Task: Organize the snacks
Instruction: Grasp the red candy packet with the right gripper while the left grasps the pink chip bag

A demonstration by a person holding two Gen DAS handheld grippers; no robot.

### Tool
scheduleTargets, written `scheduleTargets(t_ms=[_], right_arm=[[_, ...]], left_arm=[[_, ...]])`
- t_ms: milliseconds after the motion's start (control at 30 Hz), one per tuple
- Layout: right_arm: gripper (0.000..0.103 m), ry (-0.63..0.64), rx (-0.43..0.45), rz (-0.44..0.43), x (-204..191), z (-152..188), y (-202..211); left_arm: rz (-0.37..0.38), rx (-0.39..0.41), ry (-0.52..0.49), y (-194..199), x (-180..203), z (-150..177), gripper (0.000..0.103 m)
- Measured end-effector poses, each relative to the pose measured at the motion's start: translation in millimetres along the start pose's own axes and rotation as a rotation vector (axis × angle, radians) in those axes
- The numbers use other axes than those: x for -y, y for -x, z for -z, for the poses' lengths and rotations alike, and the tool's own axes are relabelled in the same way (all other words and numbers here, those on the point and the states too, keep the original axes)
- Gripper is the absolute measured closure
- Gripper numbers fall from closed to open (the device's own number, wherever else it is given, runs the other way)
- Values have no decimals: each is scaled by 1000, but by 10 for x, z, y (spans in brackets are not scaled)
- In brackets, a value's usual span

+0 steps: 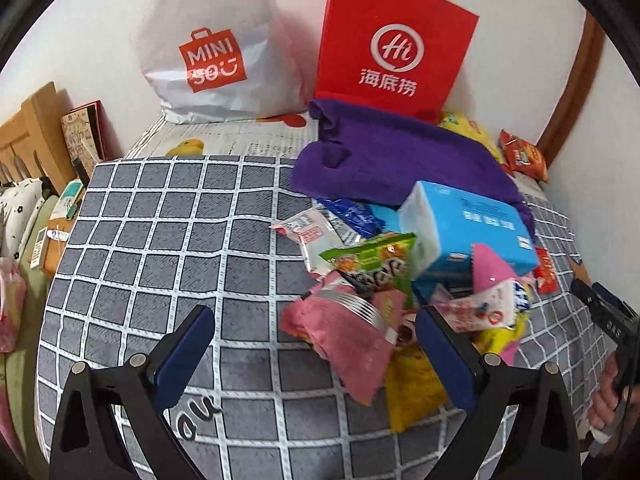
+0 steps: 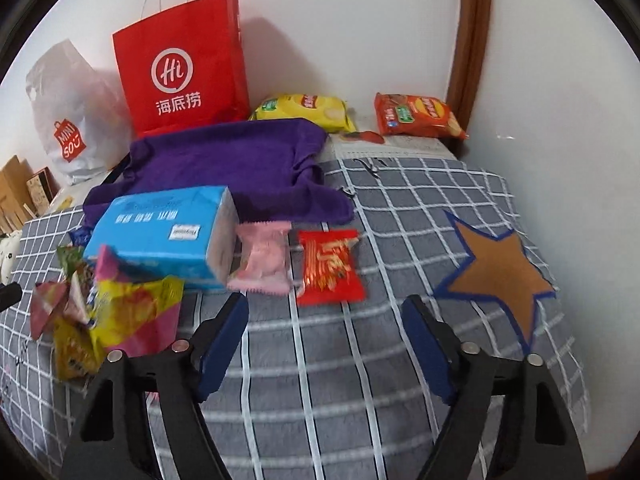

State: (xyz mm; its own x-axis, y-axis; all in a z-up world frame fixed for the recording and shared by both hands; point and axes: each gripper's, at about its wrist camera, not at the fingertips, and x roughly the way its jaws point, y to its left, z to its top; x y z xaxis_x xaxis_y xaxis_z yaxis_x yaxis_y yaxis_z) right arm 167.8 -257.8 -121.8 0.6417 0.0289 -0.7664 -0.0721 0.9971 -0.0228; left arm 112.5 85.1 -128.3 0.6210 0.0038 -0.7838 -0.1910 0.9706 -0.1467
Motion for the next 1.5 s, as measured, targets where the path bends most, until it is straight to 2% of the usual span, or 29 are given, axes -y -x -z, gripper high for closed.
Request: scheduleTargets(t_ms=[67, 133, 200, 333, 467, 533, 567, 633, 800, 933, 1100, 1200, 1267, 1333, 1500], right_arm=[[31, -6, -9, -1, 15, -76, -166], [39, -9, -22, 2, 35, -137, -333], [43, -13, -37, 7, 58, -182, -494], [44, -11, -71, 5, 73, -227, -749], [46, 6, -87, 4, 44, -224, -915], [55, 4, -113, 3, 41, -213, -1012], [55, 6, -116, 4, 37, -210, -1036], [58, 28, -94, 13, 12, -207, -1018], [59, 45, -77, 9, 4, -180, -883], [59, 36, -49, 1, 4, -150, -716], [59, 24, -50, -23, -40, -53, -592], [59, 28, -58, -26, -67, 16, -555], [59, 35, -62, -23, -88, 76, -514], [59, 33, -67, -21, -91, 127, -482], [59, 23, -72, -17, -84, 211, -371]], left_arm=[[-5, 13, 11, -40, -33, -12, 3], [-12, 0, 17, -102, -58, -30, 3], [-1, -10, 27, -148, -85, -45, 3], [10, -19, 60, -227, -171, -91, 3], [-13, -25, 61, -296, -181, -138, 3], [-13, -26, 49, -347, -162, -167, 3], [-17, -31, 44, -385, -149, -187, 3], [-14, -39, 45, -432, -138, -214, 4], [49, -71, 41, -454, -102, -210, 5], [43, -111, -1, -533, -38, -130, 5], [124, -156, 12, -654, -41, -29, 5], [136, -175, -12, -690, 5, 53, 5], [137, -152, -13, -675, 22, 88, 9], [154, -142, -7, -656, 18, 78, 29], [171, -111, -9, -521, -33, 48, 36]])
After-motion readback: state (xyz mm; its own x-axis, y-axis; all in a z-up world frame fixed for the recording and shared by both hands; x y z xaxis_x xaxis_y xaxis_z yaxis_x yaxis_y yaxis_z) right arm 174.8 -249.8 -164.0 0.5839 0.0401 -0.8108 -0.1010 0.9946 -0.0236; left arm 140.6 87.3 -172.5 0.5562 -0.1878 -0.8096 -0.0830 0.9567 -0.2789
